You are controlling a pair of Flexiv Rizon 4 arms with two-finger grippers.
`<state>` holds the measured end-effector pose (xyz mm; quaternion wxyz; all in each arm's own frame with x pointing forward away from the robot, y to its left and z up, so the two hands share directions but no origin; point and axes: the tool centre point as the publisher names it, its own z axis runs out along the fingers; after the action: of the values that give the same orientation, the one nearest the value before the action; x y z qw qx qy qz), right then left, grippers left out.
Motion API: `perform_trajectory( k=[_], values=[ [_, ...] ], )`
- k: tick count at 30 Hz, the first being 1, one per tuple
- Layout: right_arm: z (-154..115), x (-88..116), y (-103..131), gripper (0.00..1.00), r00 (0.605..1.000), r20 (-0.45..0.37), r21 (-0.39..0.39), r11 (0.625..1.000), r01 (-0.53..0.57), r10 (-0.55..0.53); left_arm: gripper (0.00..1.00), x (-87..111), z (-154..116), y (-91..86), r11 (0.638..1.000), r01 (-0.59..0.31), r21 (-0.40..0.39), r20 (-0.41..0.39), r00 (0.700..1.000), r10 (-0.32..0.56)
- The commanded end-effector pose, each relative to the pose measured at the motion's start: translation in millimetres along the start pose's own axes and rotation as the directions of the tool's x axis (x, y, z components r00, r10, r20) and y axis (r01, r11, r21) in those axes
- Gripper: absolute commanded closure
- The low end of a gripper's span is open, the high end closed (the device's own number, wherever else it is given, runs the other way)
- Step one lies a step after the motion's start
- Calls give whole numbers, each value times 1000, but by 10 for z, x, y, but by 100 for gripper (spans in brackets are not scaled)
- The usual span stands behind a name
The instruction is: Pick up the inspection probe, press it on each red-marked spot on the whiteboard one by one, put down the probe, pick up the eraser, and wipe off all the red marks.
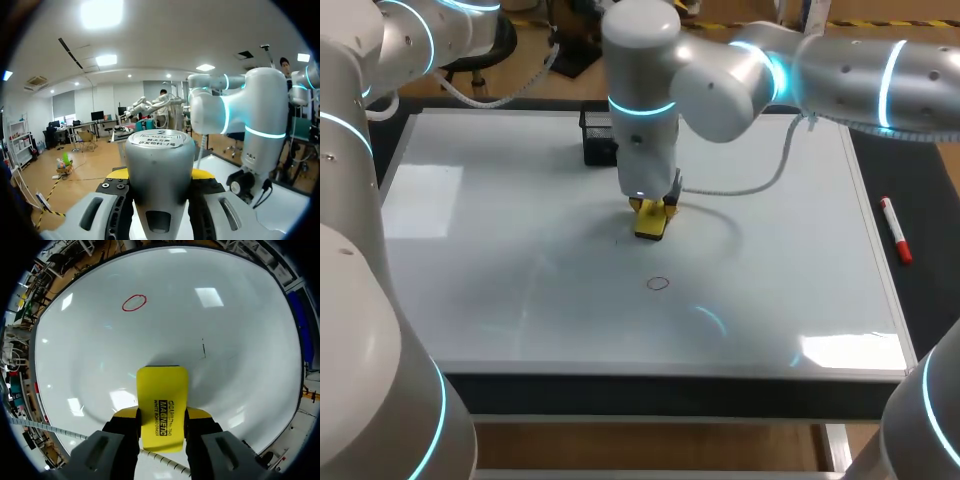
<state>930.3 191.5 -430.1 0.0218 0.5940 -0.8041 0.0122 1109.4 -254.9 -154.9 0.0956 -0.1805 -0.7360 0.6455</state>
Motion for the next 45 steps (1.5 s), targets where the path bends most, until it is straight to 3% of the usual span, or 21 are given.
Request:
perform_trajectory(
  k=[1,14,26,34,45],
  values=[
    [41,160,-28,100,1000,0,0,1000,-15,15,100,-64,-25,10,1000,2,4,-107,994,-1],
    [47,584,-64,100,994,-17,1,994,-106,106,100,-64,-25,10,1000,2,4,-107,994,-1],
    [-80,780,-120,100,986,10,14,986,-164,164,100,-64,-25,10,1000,2,4,-107,994,-1],
    [-271,1179,-305,100,965,20,35,964,-263,262,100,-64,-25,10,1000,2,4,-107,994,-1],
    [-404,1841,-492,100,894,45,34,894,-447,445,100,-64,-25,10,1000,2,4,-107,994,-1]
  ],
)
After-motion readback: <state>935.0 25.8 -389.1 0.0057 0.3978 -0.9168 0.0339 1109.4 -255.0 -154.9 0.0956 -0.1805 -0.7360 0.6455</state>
